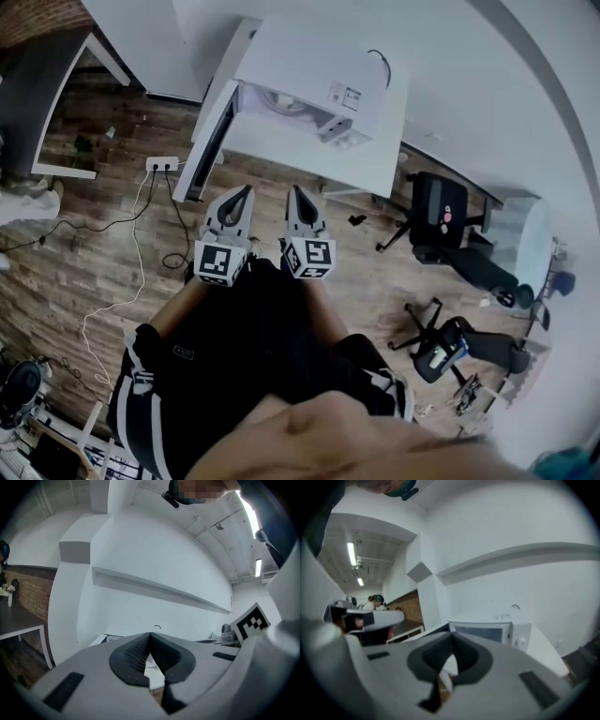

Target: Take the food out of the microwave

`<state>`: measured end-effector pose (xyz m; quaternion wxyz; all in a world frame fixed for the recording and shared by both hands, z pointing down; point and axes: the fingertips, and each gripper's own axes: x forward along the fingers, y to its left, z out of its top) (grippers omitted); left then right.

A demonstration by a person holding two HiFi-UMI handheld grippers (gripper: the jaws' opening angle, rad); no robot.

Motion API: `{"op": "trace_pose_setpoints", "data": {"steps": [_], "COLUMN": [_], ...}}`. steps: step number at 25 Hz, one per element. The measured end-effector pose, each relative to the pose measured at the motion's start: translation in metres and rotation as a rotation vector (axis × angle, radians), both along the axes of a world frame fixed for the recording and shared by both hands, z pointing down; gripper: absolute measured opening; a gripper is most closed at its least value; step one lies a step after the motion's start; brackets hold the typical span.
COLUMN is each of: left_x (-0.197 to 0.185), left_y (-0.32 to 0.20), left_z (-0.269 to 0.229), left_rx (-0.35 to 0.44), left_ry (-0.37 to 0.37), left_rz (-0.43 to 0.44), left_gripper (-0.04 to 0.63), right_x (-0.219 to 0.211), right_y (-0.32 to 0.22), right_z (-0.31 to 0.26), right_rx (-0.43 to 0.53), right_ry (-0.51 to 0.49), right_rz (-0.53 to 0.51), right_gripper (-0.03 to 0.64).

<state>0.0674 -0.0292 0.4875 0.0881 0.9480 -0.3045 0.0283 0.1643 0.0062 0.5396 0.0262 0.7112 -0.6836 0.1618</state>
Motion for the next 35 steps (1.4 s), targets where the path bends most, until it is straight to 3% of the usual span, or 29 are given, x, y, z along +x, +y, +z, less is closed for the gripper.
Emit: {"op": "trace_pose_setpoints", "data": {"steps": [12, 17, 23, 28, 35], "left_x": [0.006, 0.014, 0.029, 0.036, 0.038], "left_y": [-0.061, -0.073, -0.092, -0.104, -0.114], "left_z": [0.008, 0.006, 0.009, 0.009, 0.021], "left_rx": [-0.026, -0.045, -0.045, -0.033, -0.068], "left_ry": [0.035, 0.052, 0.053, 0.045, 0.022], "left_rz": [0.105, 0.071, -0.01, -0.05, -0.086], "left_gripper": [0.031, 0.031, 0.031, 0.031, 0.031], "right_x": [0.006, 0.016, 0.03, 0.038, 0.054], "right_y": [-0.067, -0.091, -0.122, -0.152, -0.184], "right_z": [0.02, 0.033, 0.07, 0.096, 0.13], "right_rx": [-0.061, -0.075, -0.161, -0.17, -0.2], "right_ry": [0.043, 0.05, 0.054, 0.057, 0.075], "right_rz": [0.066, 0.026, -0.055, -0.127, -0.109], "right_gripper": [0.032, 0.032, 0.035, 0.167, 0.2]}}
